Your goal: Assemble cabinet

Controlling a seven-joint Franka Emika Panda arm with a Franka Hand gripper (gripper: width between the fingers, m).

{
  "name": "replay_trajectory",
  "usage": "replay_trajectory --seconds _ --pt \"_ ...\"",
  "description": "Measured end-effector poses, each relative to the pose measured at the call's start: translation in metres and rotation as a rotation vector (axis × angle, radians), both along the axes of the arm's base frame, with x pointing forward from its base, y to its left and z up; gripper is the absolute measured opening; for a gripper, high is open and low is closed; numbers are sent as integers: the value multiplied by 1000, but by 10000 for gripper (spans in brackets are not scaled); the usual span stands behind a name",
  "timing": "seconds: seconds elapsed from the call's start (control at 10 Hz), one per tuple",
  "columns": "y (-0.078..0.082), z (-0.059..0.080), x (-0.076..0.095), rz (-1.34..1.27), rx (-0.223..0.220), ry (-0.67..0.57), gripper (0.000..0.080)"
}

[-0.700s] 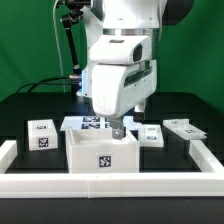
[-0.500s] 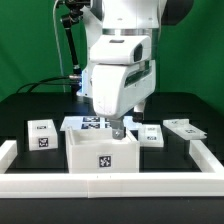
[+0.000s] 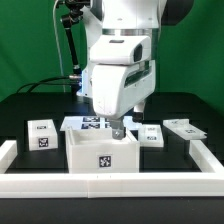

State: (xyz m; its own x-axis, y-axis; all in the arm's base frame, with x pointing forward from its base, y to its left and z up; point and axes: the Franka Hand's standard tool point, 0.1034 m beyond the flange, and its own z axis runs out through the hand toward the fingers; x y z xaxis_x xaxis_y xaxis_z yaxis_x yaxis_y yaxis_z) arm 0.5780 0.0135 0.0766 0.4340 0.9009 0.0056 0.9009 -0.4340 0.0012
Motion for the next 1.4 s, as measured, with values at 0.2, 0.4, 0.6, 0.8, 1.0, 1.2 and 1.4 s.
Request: replay_trajectory --seconds 0.2,0.4,0.6,0.8,1.0,1.2,1.4 --pt "-14 -1 -13 212 -3 -1 798" --pt "-15 -2 -22 348 -11 2 798" --pt "-16 -3 -23 360 -12 -1 798" --pt "-16 -4 -23 359 -12 -1 798" --pt "-25 -4 -31 458 -10 -2 798" --pt "-40 -8 -52 564 -3 5 798" --pt "-46 -12 -62 595 -2 4 798"
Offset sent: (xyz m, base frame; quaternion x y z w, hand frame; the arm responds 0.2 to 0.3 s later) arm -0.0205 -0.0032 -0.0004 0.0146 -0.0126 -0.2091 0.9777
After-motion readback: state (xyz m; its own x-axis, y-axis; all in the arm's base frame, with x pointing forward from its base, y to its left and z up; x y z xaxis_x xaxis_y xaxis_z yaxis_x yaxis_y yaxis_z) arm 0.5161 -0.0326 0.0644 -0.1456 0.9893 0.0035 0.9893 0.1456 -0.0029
